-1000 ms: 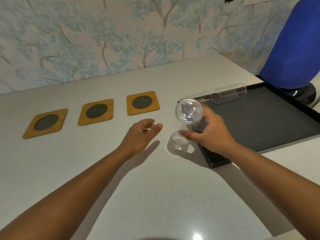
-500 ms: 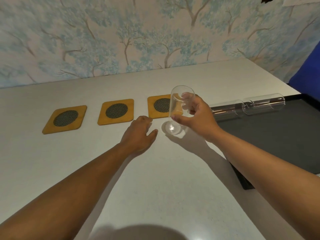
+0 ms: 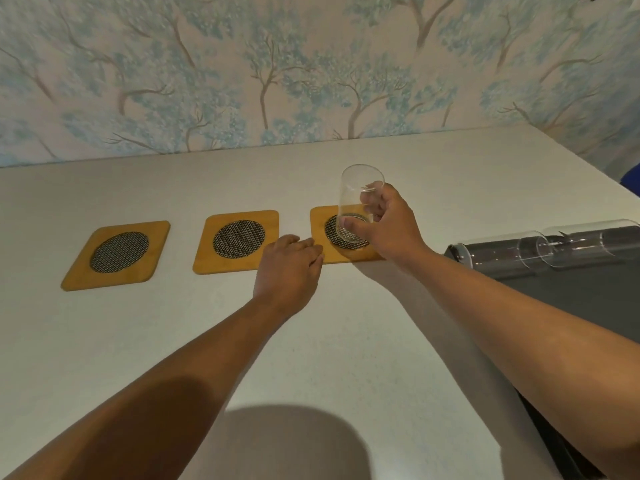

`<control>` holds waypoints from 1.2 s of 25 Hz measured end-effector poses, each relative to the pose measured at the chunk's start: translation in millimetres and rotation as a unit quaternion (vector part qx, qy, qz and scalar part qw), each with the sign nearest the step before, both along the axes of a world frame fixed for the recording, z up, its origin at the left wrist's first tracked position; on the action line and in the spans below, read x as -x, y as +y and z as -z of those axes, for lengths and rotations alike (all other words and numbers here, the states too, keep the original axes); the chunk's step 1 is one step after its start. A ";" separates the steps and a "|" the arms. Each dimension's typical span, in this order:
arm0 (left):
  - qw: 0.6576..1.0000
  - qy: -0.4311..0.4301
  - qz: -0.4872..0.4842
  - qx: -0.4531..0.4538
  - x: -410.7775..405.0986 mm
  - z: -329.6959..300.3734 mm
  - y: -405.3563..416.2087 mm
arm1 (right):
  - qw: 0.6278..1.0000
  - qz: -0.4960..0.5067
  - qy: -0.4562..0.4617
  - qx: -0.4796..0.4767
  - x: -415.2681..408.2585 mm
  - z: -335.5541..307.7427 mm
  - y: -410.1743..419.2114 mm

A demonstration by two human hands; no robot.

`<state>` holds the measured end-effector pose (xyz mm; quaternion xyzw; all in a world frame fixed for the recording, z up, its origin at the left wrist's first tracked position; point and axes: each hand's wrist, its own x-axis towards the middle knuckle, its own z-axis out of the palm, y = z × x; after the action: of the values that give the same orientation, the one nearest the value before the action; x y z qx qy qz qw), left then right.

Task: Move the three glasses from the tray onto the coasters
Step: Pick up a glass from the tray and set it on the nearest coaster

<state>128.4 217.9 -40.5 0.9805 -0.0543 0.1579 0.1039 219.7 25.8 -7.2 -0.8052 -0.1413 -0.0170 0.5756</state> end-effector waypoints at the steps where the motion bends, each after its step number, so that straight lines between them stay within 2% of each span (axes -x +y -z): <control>1: 1.000 -0.005 0.003 0.009 -0.5 1.6 0.0 | 1.000 0.002 0.000 0.006 -4.6 2.8 1.5; 9: 0.999 -0.009 -0.003 0.052 -2.1 8.0 2.6 | 1.000 -0.003 0.000 0.028 -21.0 20.0 10.5; 16: 0.998 0.003 -0.011 0.057 -1.4 7.4 2.7 | 0.997 0.012 -0.032 0.071 -11.0 34.8 7.8; 30: 0.997 0.022 -0.019 0.071 -1.9 7.5 2.3 | 0.993 0.037 -0.066 0.092 -10.9 40.5 9.1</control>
<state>130.3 220.1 -47.9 0.9747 -0.0219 0.1414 0.1716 230.6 34.9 -47.8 -0.8565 -0.1500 -0.0777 0.4876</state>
